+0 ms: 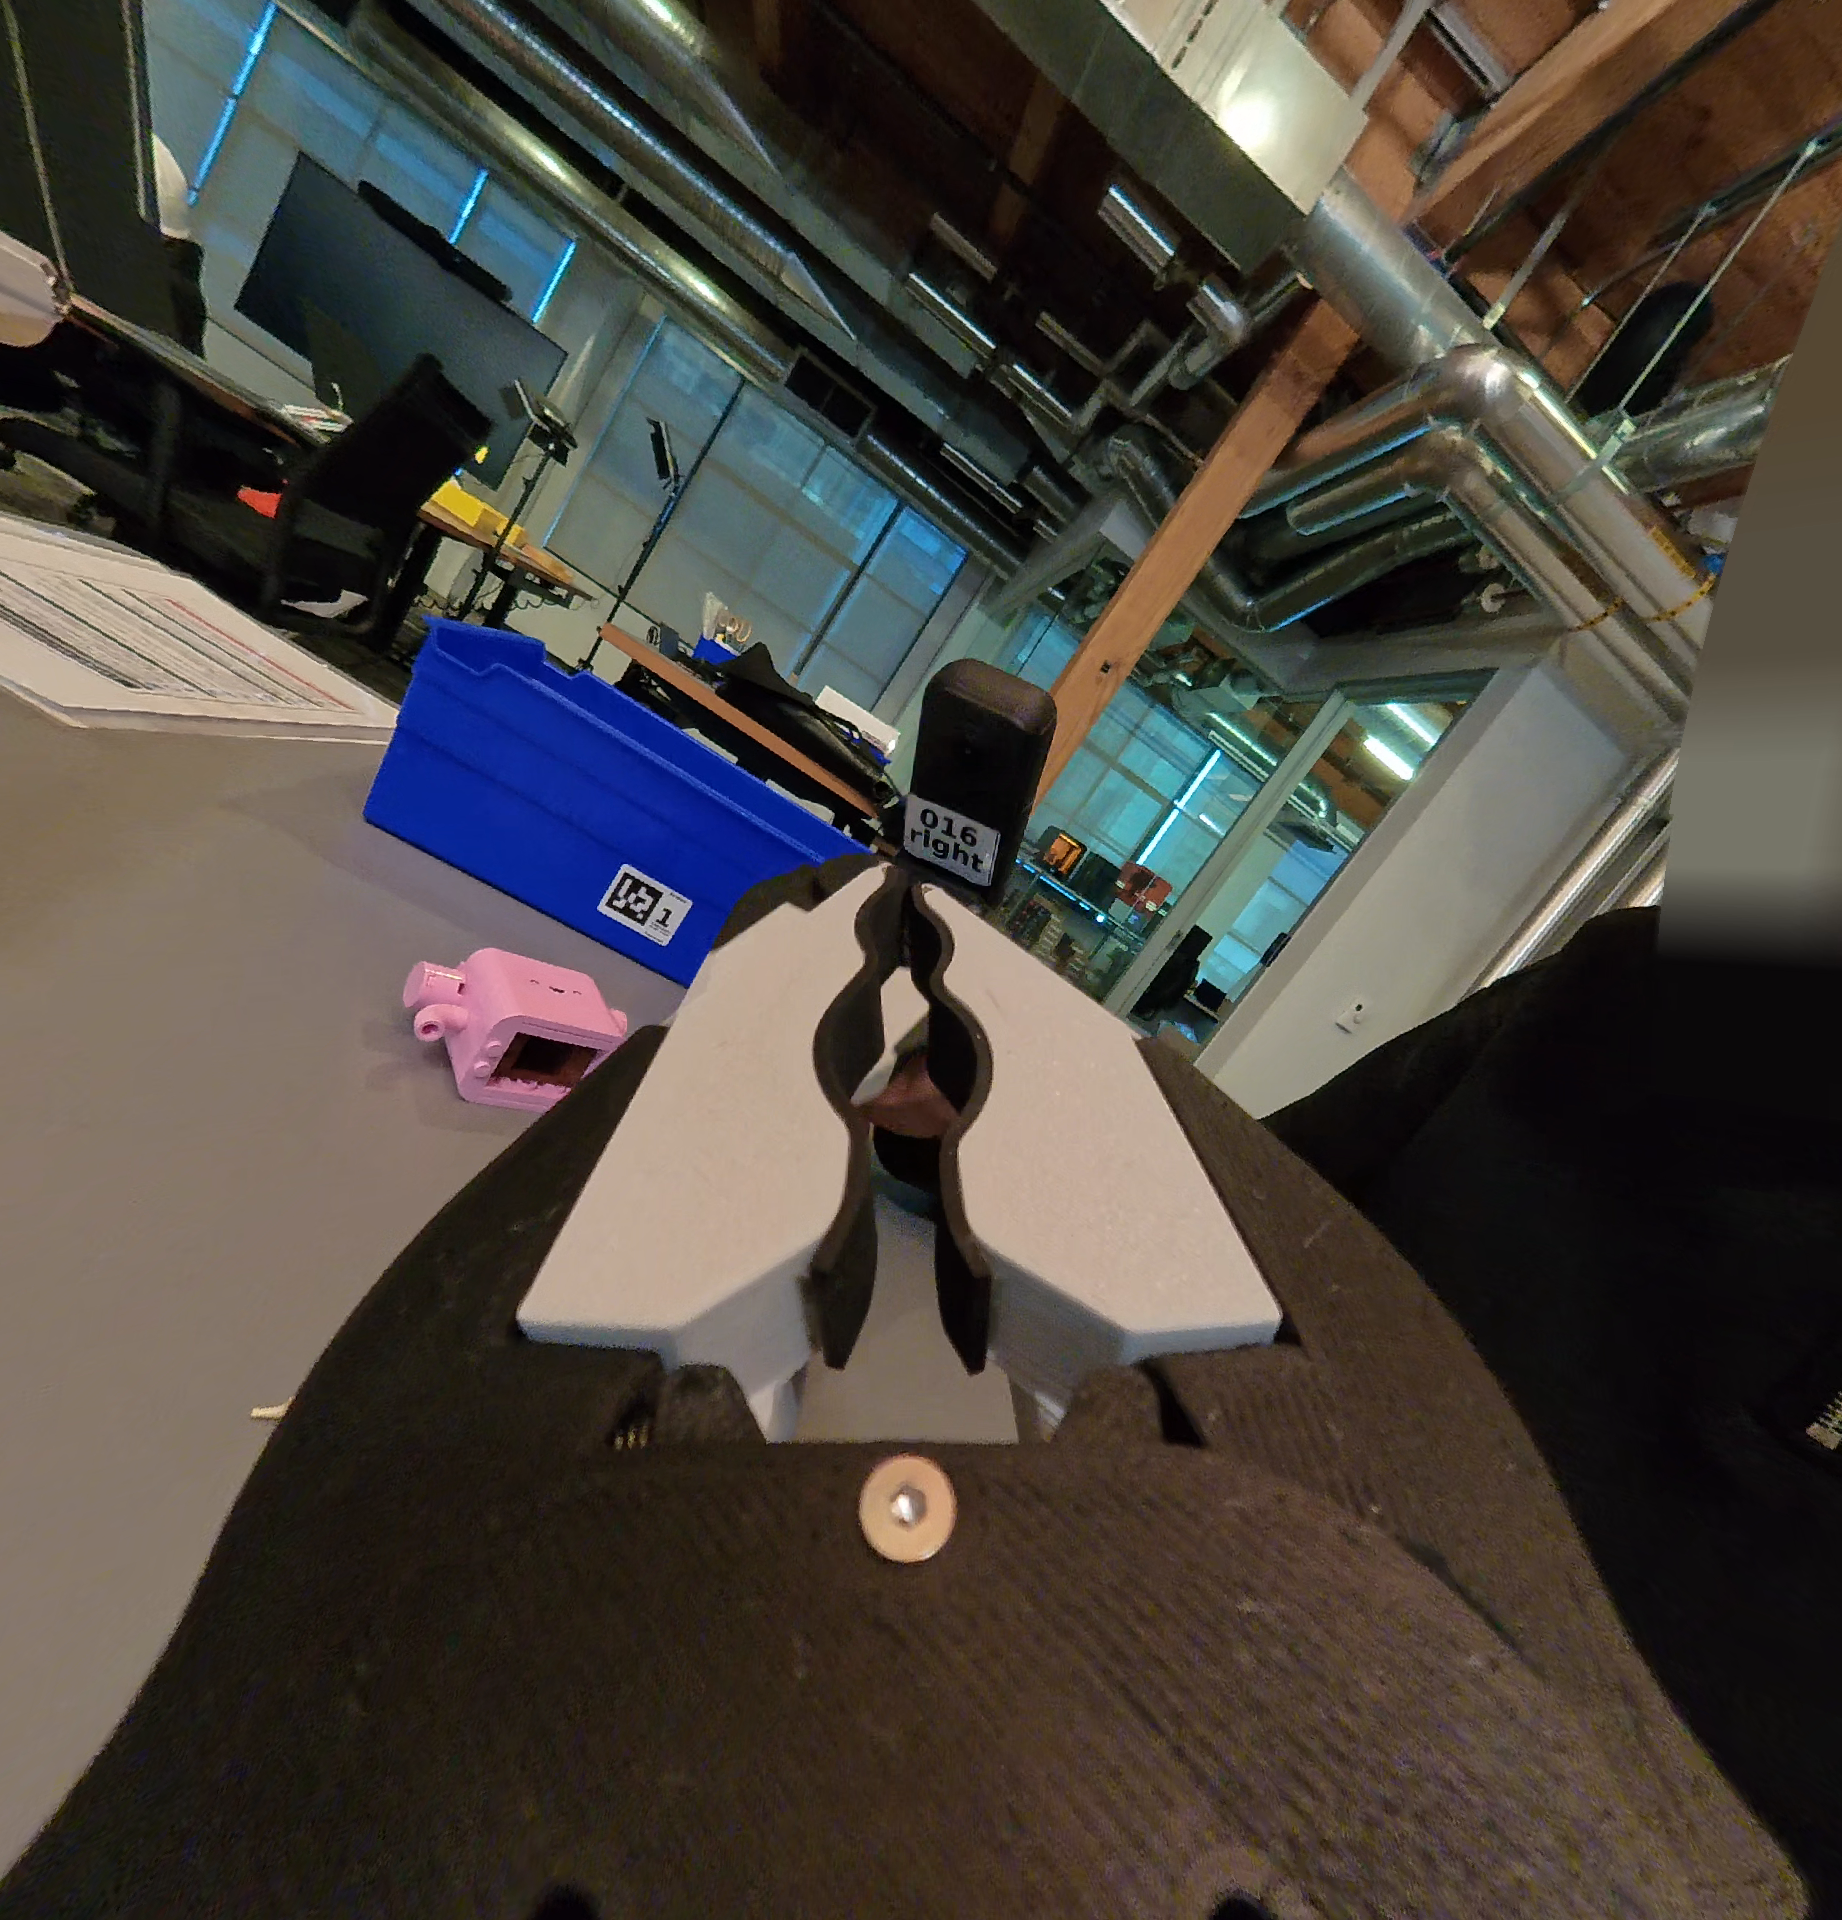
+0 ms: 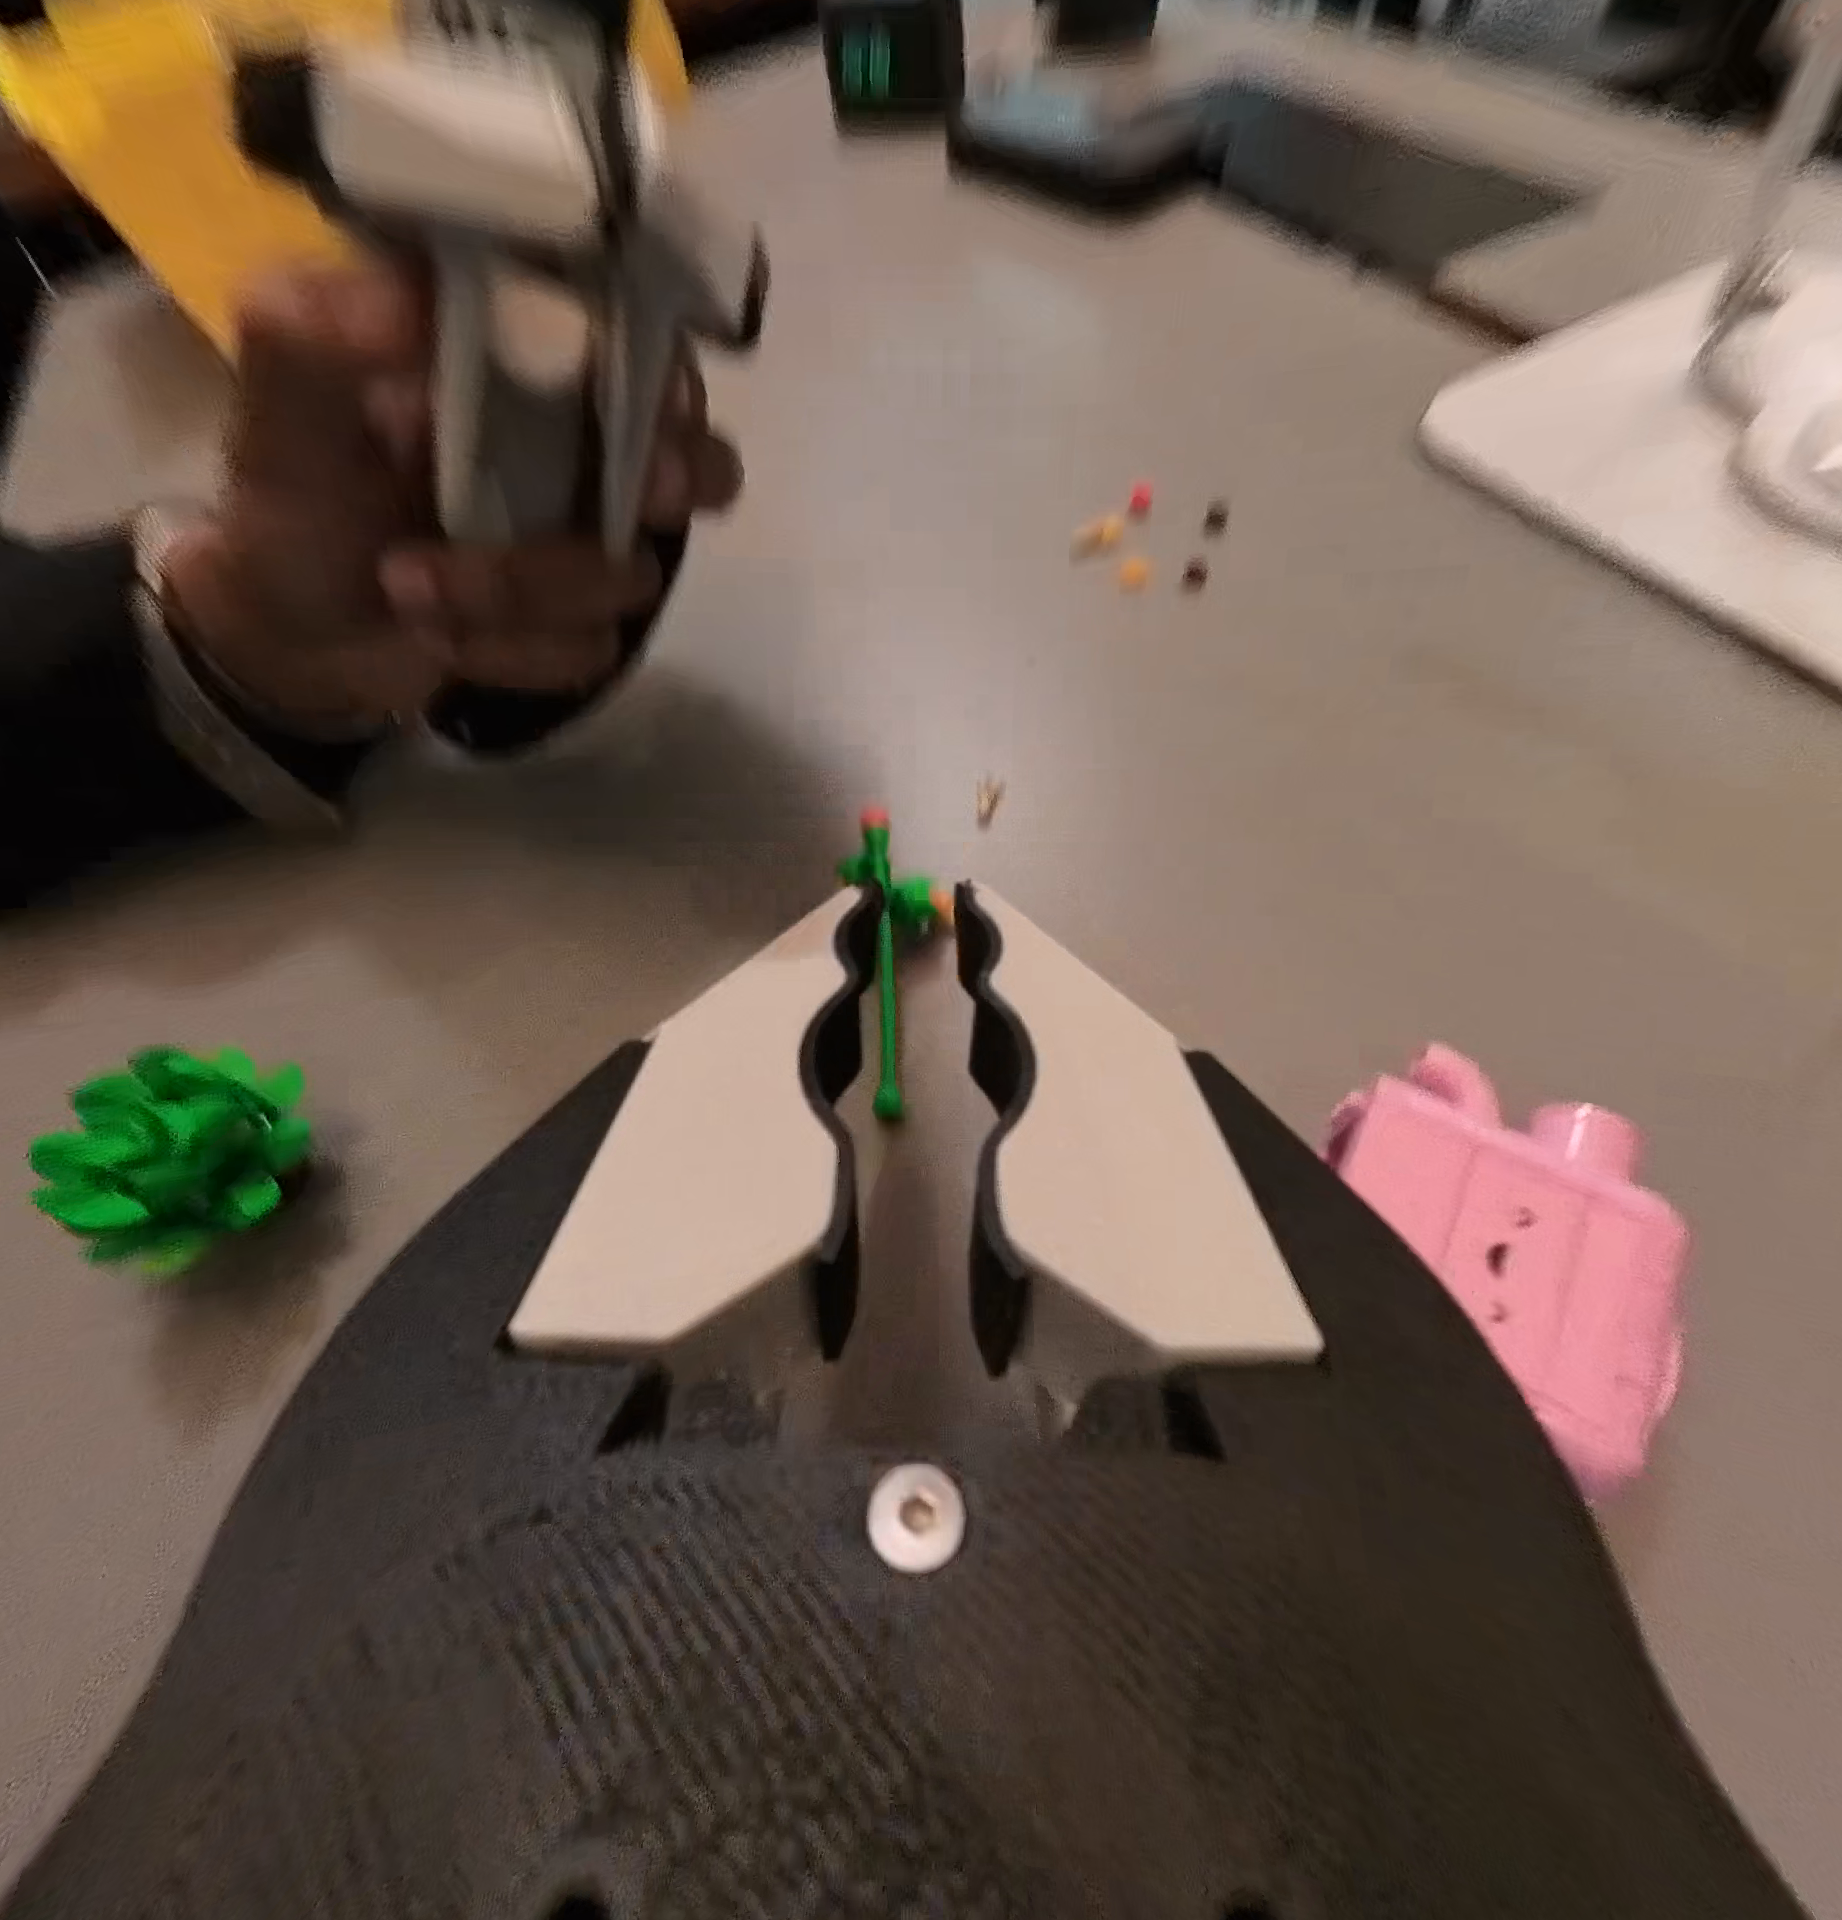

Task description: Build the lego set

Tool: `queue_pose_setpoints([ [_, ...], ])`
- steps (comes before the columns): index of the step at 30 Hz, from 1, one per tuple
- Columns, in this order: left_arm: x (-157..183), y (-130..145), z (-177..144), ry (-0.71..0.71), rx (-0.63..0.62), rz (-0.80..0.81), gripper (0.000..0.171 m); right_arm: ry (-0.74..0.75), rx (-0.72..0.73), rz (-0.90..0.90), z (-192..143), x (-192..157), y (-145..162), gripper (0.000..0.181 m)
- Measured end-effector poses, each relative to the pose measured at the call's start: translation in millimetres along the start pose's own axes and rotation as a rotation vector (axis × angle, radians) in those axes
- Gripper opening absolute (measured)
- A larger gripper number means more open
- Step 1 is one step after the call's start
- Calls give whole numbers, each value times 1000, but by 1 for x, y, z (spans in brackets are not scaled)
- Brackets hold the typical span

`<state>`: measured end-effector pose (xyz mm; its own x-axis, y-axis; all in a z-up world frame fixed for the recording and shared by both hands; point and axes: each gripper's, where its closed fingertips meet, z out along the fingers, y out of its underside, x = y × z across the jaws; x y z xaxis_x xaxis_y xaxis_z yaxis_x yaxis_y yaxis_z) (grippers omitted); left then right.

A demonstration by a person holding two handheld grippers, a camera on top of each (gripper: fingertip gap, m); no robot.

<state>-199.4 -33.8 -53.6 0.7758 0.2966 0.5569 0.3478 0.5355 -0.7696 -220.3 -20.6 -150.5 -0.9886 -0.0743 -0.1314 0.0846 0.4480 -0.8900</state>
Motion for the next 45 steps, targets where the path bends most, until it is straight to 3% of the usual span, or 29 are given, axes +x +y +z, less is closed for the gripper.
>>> queue_pose_setpoints([
  [3,-3,2,0,-14,-10,2,0,-12,-199,-31,15,-5,34,16],
  [7,-5,-1,-3,-25,7,2,0,22,-245,-65,22,-6,39,1],
  [11,-7,-10,-9,-40,63,6,2,1,103,77,5,-5,-18,1],
  [15,0,-16,-11,-12,98,26,5,-282,552,420,-36,-11,-75,0],
  [19,6,-3,1,27,31,25,12,-433,745,509,-58,-18,-98,0],
  [24,18,18,21,111,-45,-31,23,-394,755,424,-50,-33,-103,0],
  [28,23,24,27,129,-71,-29,13,-370,761,394,-48,-35,-104,0],
  [31,19,23,26,100,-69,-17,4,-370,765,399,-48,-34,-104,0],
  [45,9,9,13,33,-28,7,3,-320,689,341,-44,-28,-94,1],
])
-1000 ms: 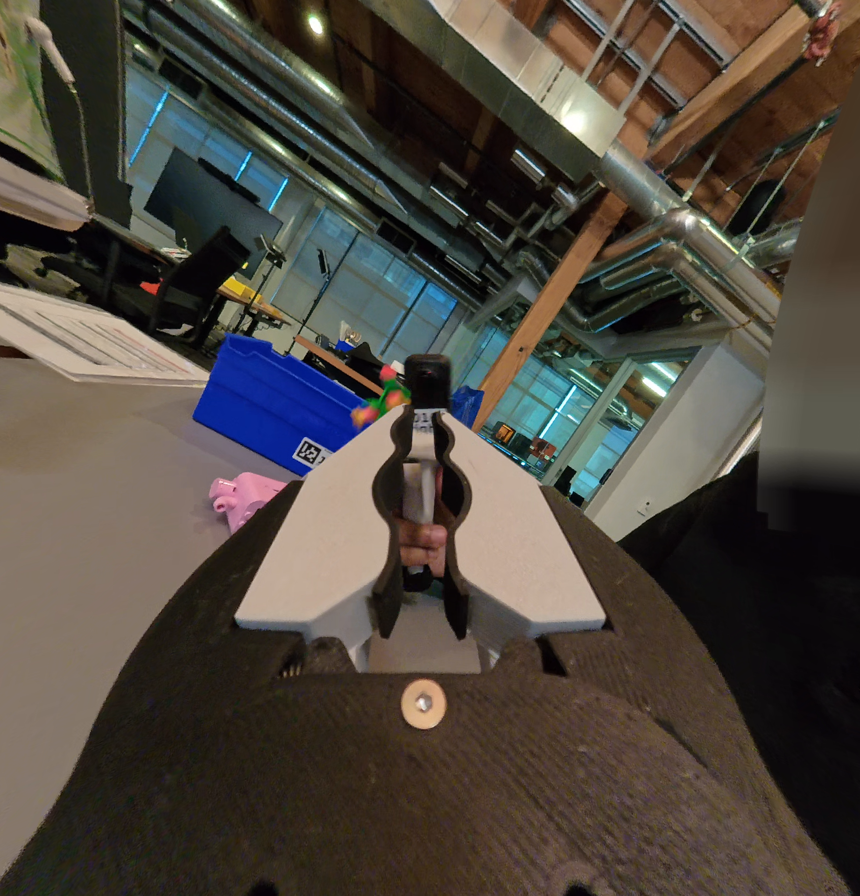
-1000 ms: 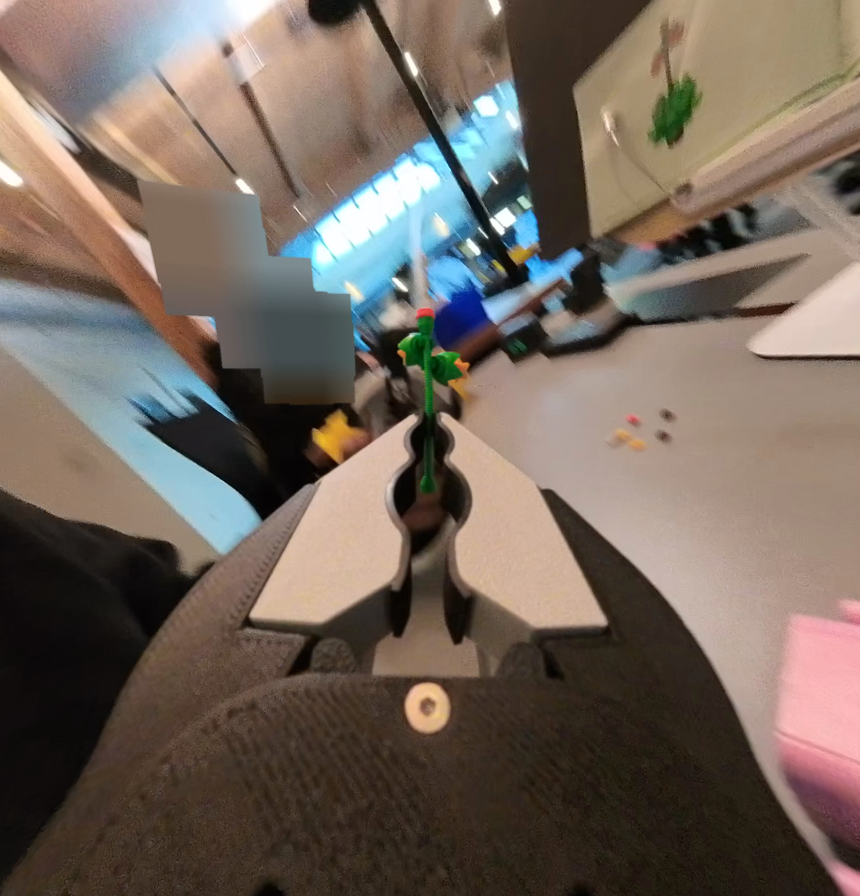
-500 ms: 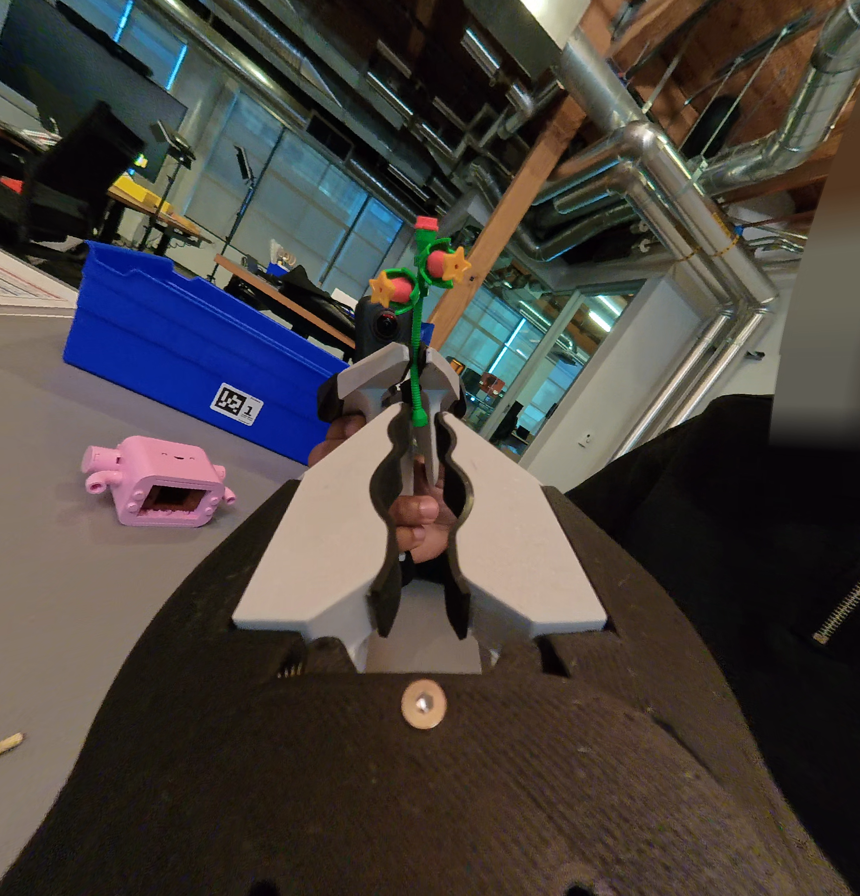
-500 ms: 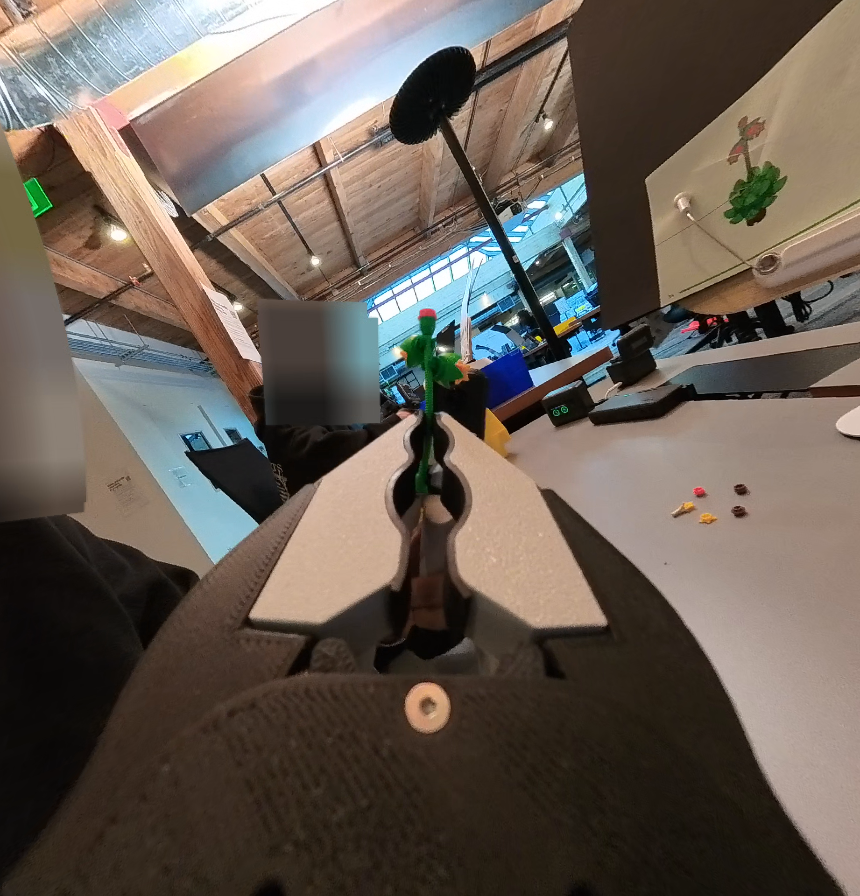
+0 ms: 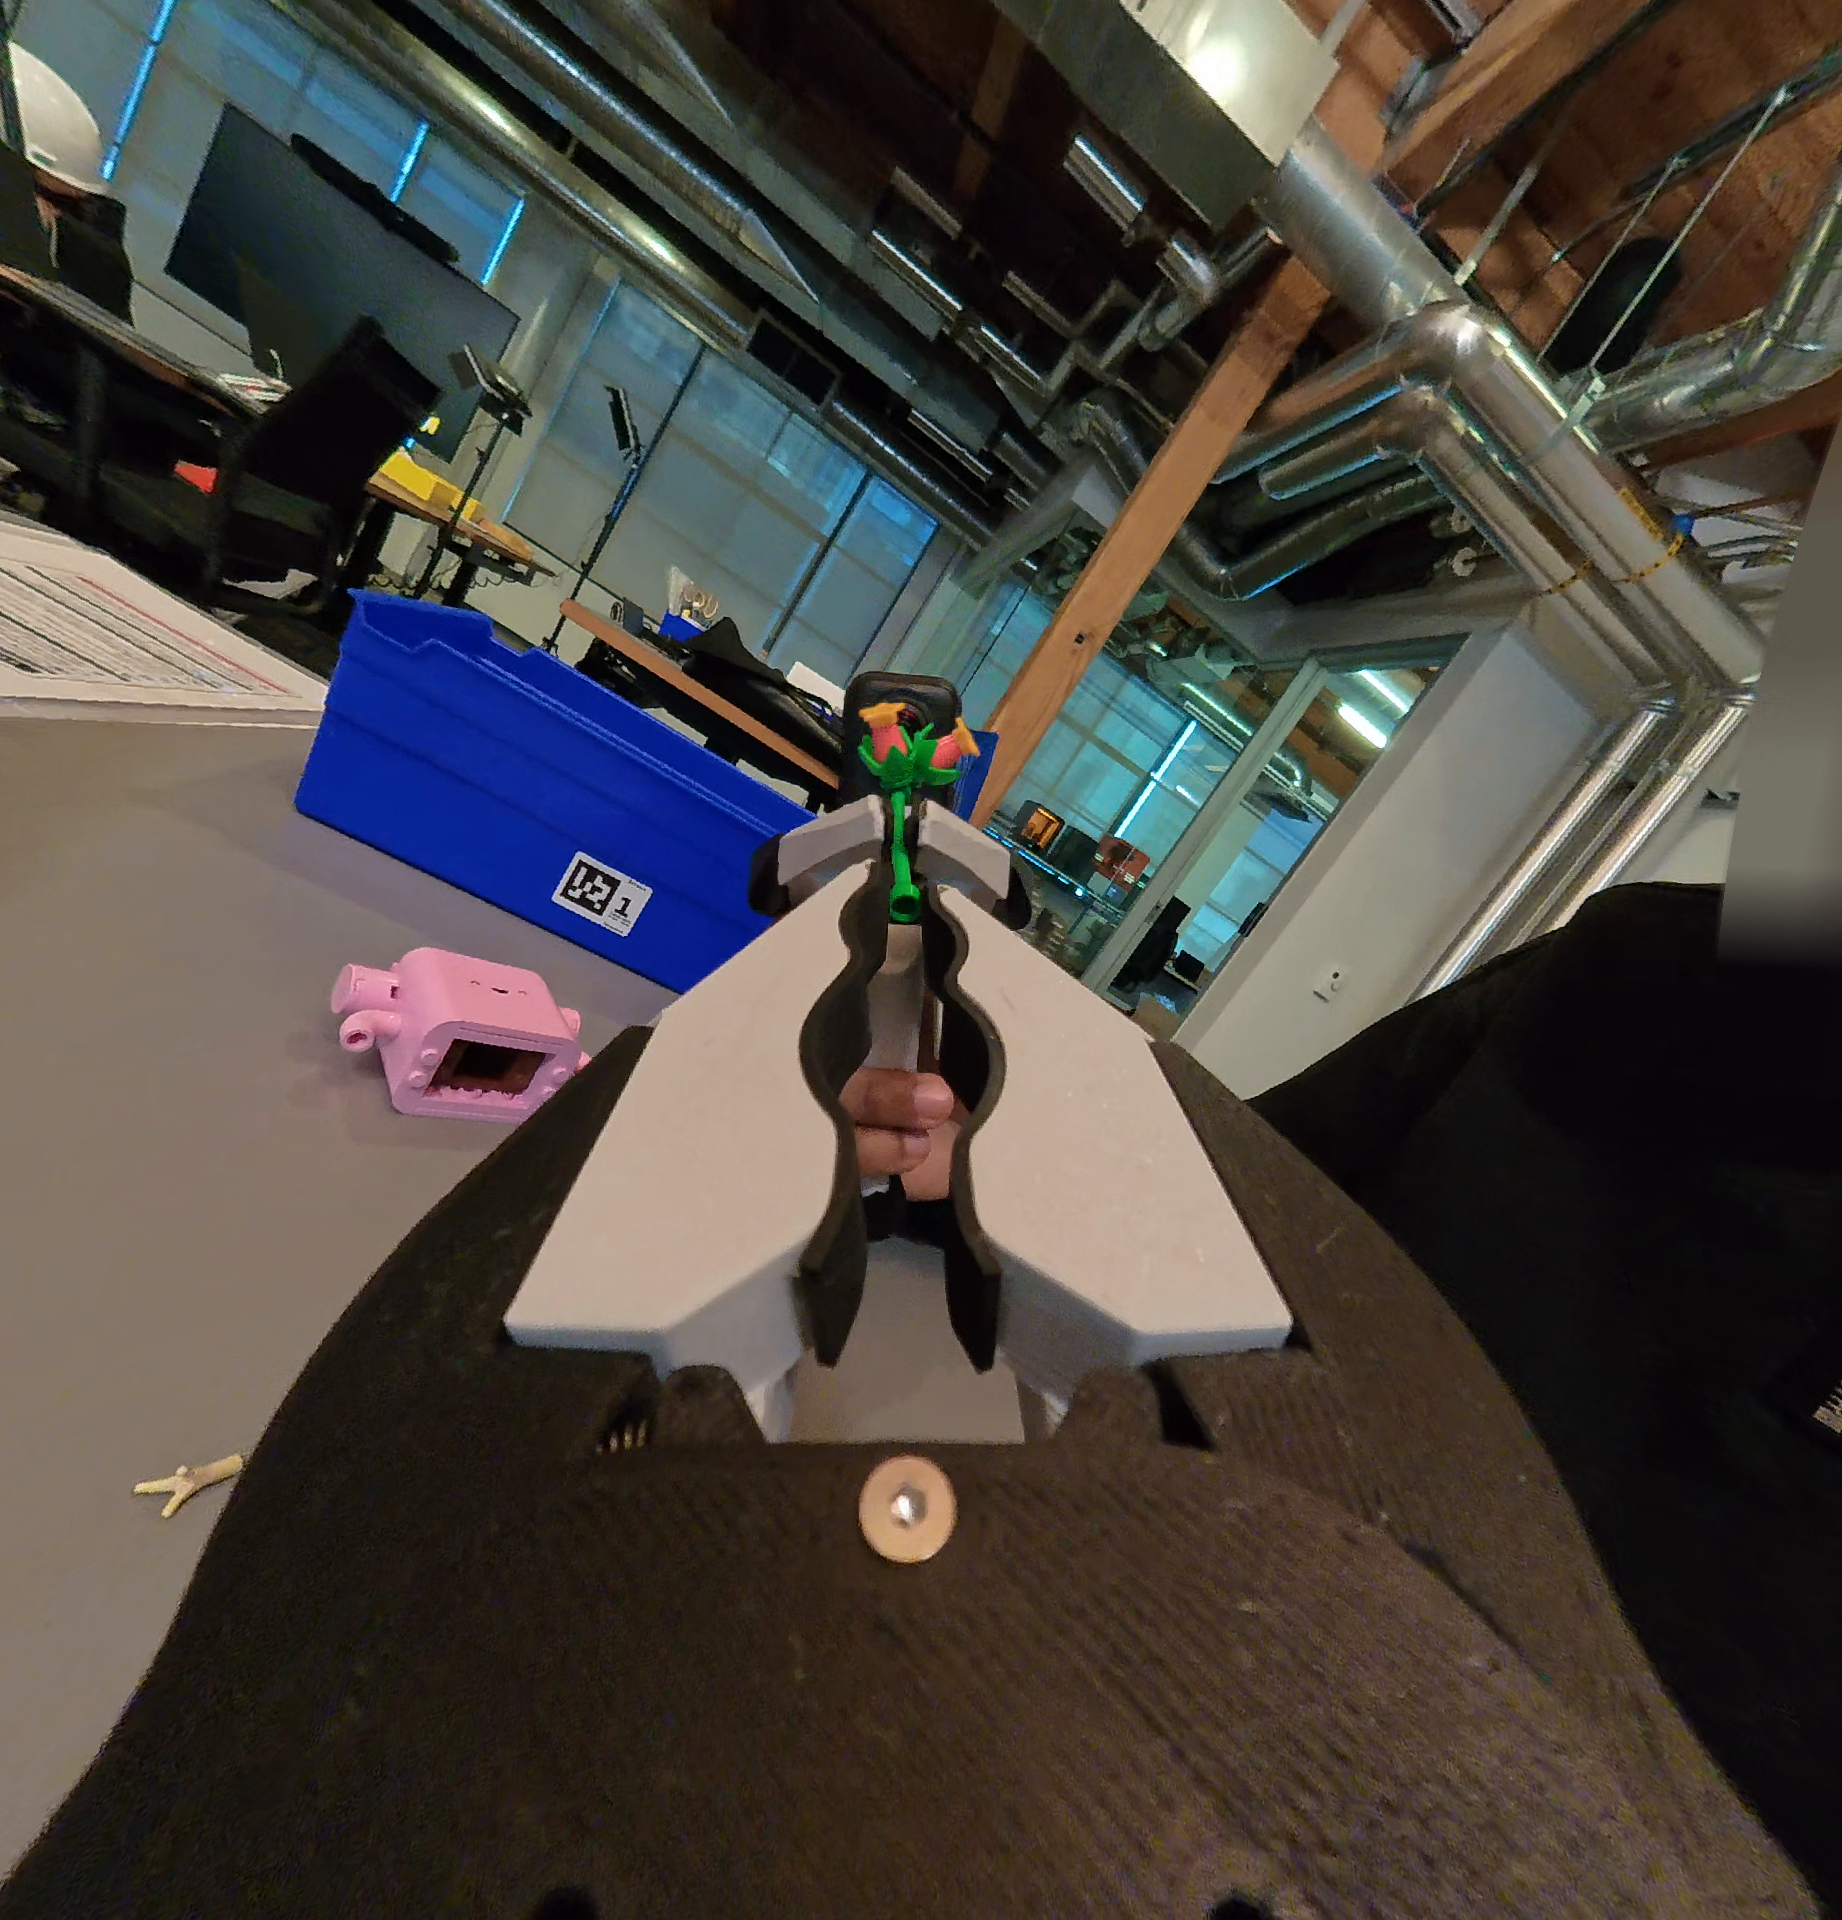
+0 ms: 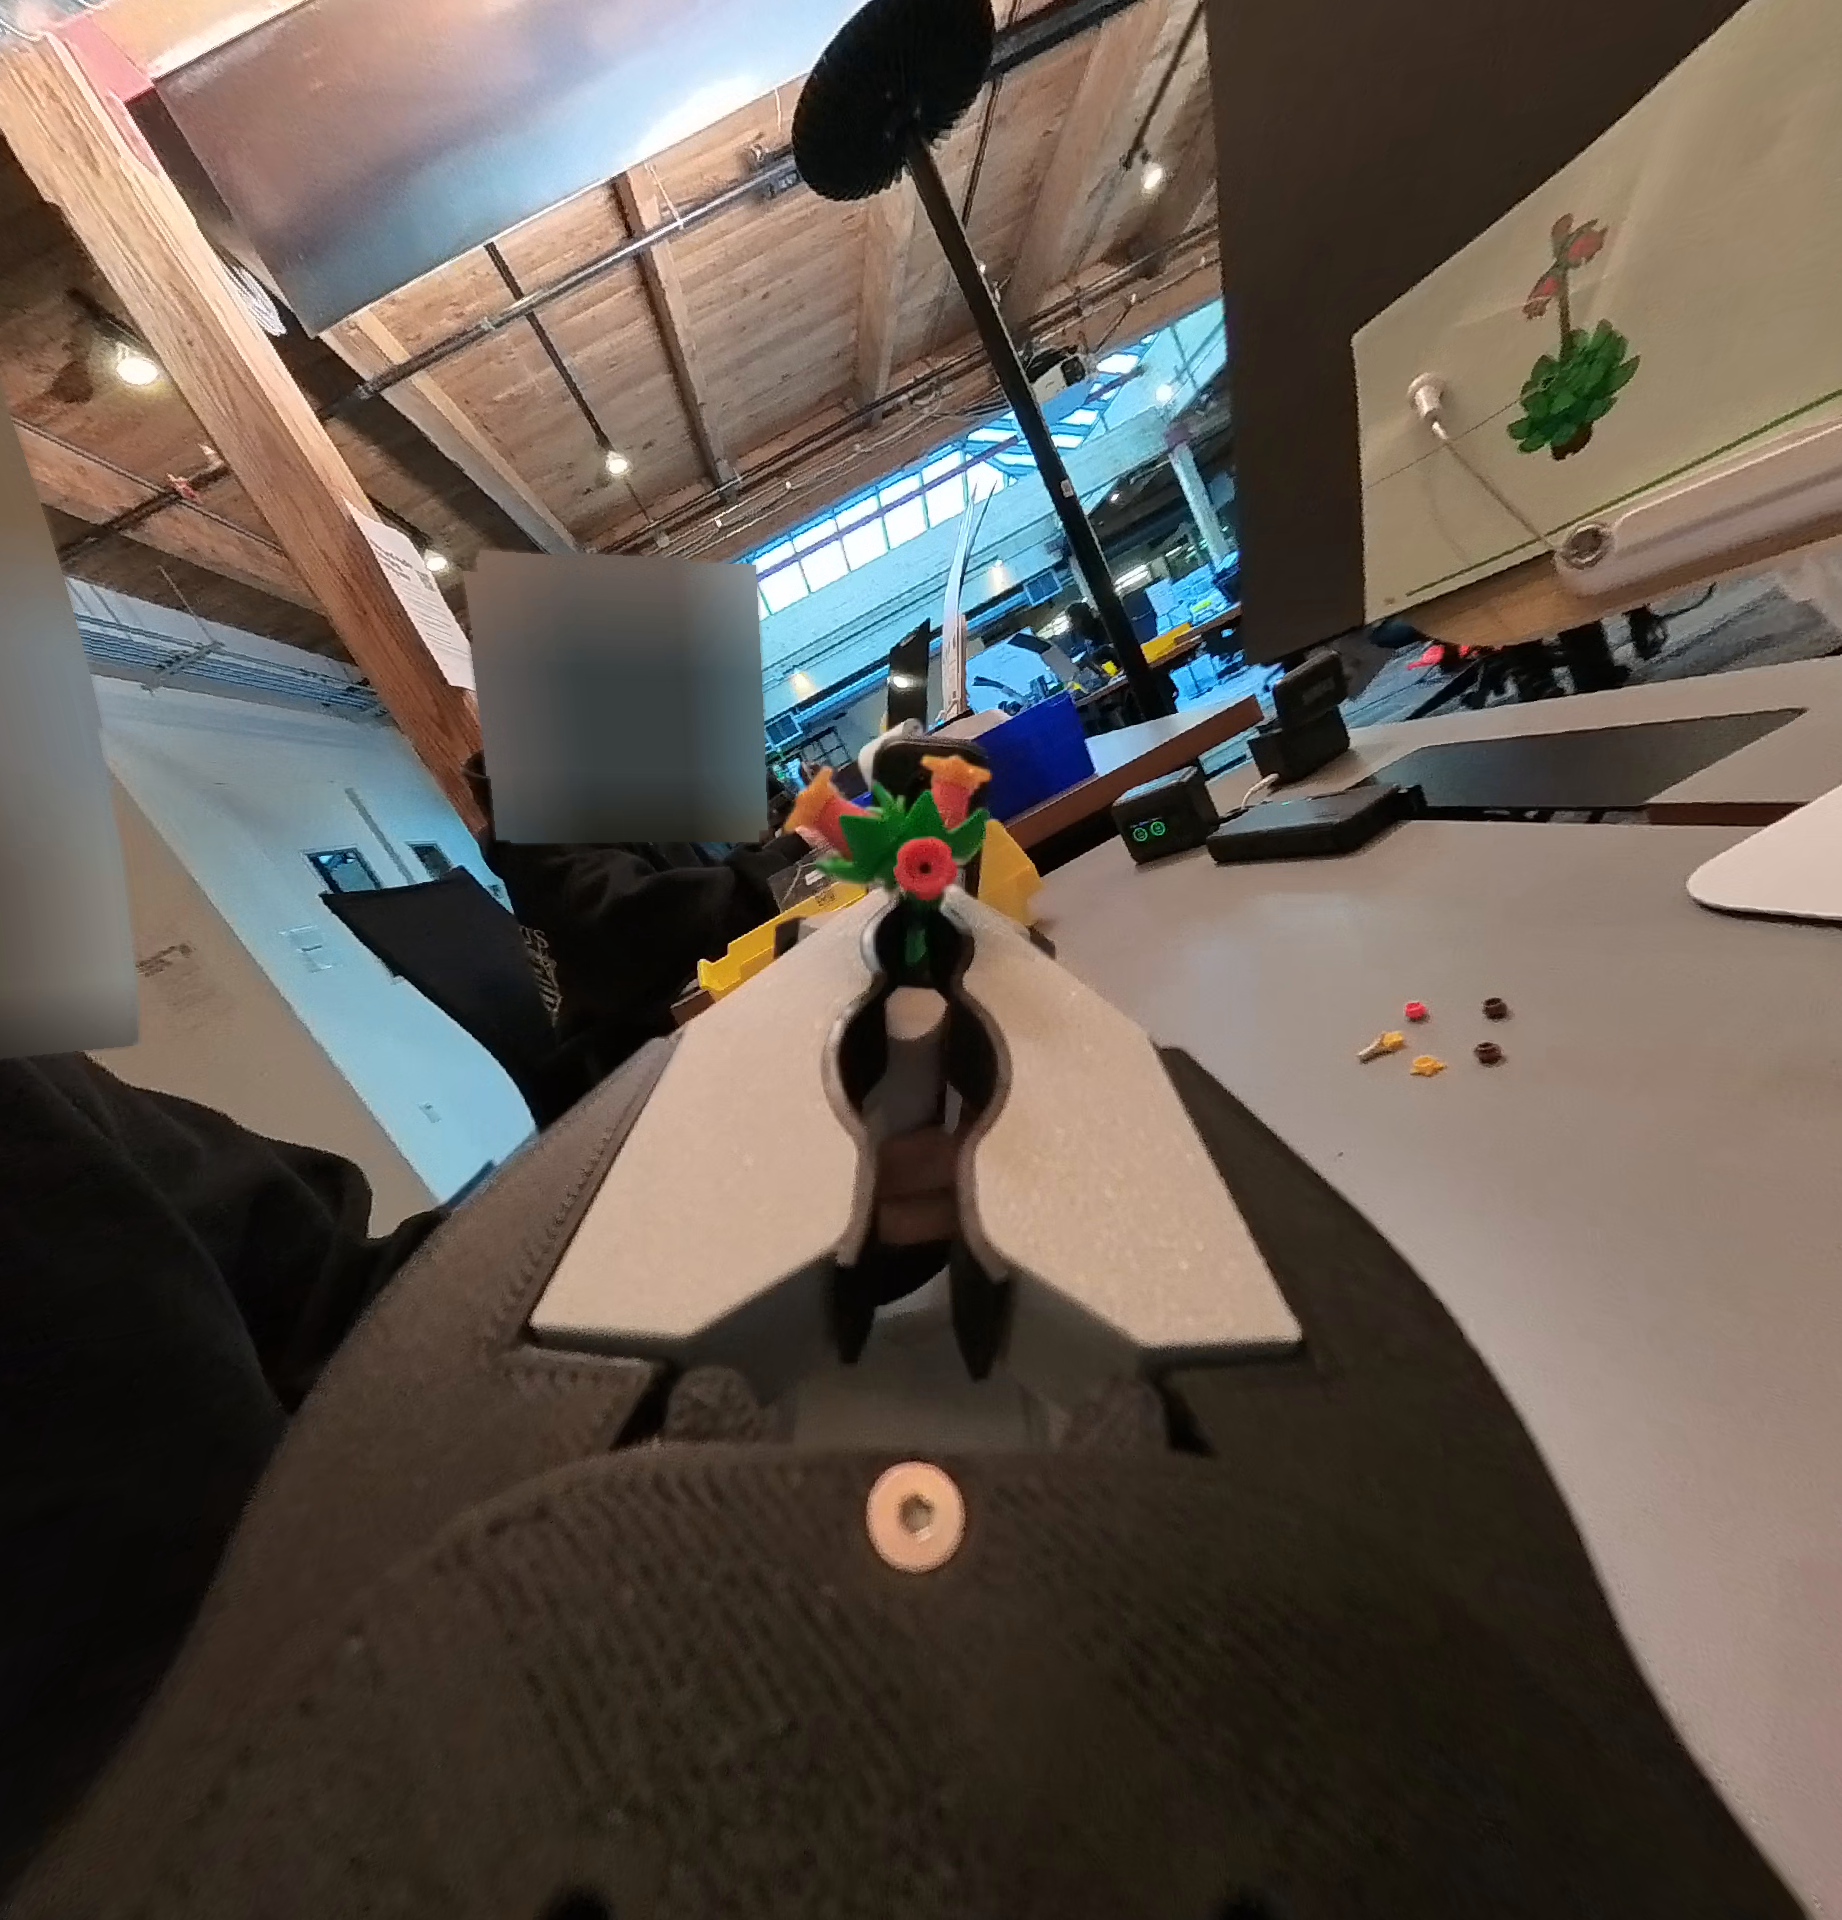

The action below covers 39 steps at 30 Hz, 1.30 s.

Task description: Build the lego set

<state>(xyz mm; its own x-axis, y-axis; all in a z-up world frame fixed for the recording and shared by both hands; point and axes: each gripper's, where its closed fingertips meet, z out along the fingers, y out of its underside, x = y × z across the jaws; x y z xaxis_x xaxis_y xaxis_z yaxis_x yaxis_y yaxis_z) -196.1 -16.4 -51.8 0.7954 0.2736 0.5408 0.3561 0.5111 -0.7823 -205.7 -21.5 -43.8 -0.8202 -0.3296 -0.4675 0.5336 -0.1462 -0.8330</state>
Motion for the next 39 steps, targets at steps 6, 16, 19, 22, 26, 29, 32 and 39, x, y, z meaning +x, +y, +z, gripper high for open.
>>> queue_pose_setpoints([
  [6,-1,-1,-1,-6,4,7,3,-13,-48,13,1,0,7,3],
  [16,0,0,-1,2,-2,11,3,-7,-107,-38,3,-2,15,1],
  [19,-1,1,0,-3,-9,18,3,-6,-114,-44,2,-1,16,0],
  [22,-2,0,-2,-4,-1,17,6,-1,-116,-44,1,-1,15,0],
  [26,-5,-10,-10,-14,57,6,20,14,-120,-40,-1,3,14,0],
  [29,-9,-17,-17,-39,87,9,23,16,-126,-33,-2,4,15,0],
  [32,-13,-20,-22,-69,99,20,24,40,-169,-72,-3,5,18,0],
  [39,-32,-26,-38,-202,138,53,23,141,-541,-228,-13,-14,61,0],
])
